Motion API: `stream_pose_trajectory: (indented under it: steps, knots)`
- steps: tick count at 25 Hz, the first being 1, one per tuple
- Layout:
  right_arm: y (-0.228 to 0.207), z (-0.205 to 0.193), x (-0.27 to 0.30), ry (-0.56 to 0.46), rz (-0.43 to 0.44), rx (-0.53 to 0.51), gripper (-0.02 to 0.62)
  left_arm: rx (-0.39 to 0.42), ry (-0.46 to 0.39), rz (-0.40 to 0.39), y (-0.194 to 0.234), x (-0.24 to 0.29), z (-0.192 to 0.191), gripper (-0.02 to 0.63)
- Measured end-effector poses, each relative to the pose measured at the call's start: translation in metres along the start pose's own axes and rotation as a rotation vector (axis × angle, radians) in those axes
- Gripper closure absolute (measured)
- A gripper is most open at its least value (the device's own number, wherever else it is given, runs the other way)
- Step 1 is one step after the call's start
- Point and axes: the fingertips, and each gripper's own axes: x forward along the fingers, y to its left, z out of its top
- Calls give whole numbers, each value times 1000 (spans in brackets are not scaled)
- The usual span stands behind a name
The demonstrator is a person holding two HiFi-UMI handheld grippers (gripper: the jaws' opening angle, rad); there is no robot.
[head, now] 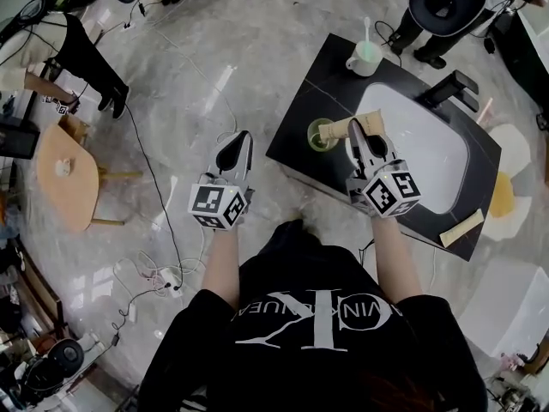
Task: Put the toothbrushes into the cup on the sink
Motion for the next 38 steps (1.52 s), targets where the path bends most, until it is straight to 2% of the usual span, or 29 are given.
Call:
stream_pose_trajectory:
  steps: [14,29,38]
  knots:
    - [2,-44,15,101,-4,-27,545,-36,17,-3,10,-1,-14,594]
    - [3,-64,19,157,12,-45,543,-69,37,-5,12,-12,-31,594]
    - [-3,-60,11,145,-13,-19,471,-72,29,-55,-3,-2,-29,594]
